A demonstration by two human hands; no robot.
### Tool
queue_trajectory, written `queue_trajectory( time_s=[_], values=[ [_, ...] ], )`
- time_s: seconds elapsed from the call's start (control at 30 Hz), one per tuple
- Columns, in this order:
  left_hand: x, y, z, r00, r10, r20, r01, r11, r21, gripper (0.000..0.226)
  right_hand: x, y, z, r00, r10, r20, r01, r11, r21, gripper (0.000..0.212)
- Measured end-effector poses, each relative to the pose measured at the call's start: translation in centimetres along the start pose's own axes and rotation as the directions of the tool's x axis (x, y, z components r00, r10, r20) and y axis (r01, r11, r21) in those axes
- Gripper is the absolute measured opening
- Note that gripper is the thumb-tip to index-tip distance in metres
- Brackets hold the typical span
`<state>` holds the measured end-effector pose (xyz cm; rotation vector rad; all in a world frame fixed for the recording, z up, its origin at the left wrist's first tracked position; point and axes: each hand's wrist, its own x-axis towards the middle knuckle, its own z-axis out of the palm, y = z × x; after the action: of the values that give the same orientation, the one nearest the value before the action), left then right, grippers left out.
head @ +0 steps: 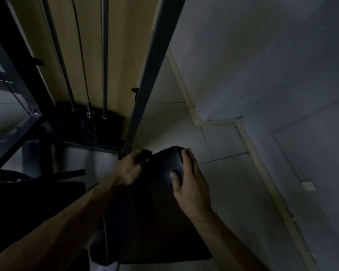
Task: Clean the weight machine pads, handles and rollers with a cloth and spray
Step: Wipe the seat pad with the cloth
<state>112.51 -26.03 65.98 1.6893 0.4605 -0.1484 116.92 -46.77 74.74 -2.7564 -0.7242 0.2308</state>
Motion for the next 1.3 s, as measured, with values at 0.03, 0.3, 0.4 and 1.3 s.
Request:
queue_trajectory(
  time_s=[0.03, 0.3, 0.4, 1.3],
  values=[
    [0.4, 1.3, 0.8, 0.999, 0.033, -0.012, -0.033, 0.998, -0.050, 0.032, -0.2, 0.0, 0.0, 1.000, 0.009, 0.014, -0.009, 1.000, -0.009, 0.076],
    [0.4, 0.2, -0.4, 0.992, 0.104, 0.078, -0.109, 0.992, 0.060, 0.028, 2.7, -4.6, -0.4, 0.951, -0.239, 0.197, 0.308, 0.805, -0.507, 0.086],
    [-0.5, -6.0, -2.8, 0.999, -0.009, 0.053, 0.003, 0.994, 0.112, 0.049, 4.0, -6.7, 0.9, 0.891, -0.164, 0.423, 0.407, 0.699, -0.588, 0.092],
    [1.0, -11.7, -2.9, 0.947, 0.302, 0.108, -0.308, 0.951, 0.036, 0.058, 4.1, -9.1, 10.5, 0.932, -0.090, 0.351, 0.326, 0.630, -0.705, 0.112]
  ],
)
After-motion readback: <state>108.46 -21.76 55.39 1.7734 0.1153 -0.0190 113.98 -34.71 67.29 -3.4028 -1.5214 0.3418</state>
